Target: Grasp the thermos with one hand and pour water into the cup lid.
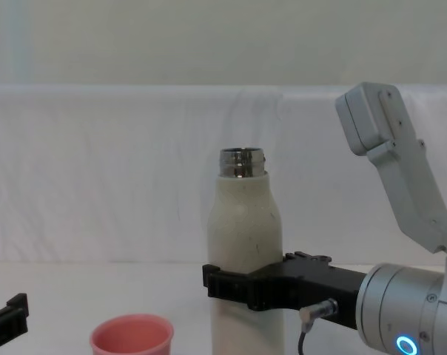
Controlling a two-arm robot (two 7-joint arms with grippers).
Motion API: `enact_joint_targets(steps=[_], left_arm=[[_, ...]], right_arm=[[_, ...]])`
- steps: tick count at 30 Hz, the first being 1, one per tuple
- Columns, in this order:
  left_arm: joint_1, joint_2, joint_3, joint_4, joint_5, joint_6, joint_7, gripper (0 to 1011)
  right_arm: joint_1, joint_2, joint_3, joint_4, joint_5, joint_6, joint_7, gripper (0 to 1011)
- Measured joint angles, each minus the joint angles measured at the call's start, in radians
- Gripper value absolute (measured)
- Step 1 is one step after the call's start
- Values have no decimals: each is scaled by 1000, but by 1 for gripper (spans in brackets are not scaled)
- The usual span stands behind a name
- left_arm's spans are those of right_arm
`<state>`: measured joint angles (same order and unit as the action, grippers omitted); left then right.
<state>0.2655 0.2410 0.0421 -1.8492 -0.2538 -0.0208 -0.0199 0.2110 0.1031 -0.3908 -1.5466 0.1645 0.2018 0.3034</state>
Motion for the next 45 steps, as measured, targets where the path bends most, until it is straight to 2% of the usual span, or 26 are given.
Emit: enact_joint_targets(steps=[30,45], left_arm=[[0,0,0,0,0,0,0,1001],[0,0,0,0,0,0,0,1001]], right_arm=[[1,38,-32,-3,51,-10,-20,962],[2,36,-31,-3,49,-10,-19,970]])
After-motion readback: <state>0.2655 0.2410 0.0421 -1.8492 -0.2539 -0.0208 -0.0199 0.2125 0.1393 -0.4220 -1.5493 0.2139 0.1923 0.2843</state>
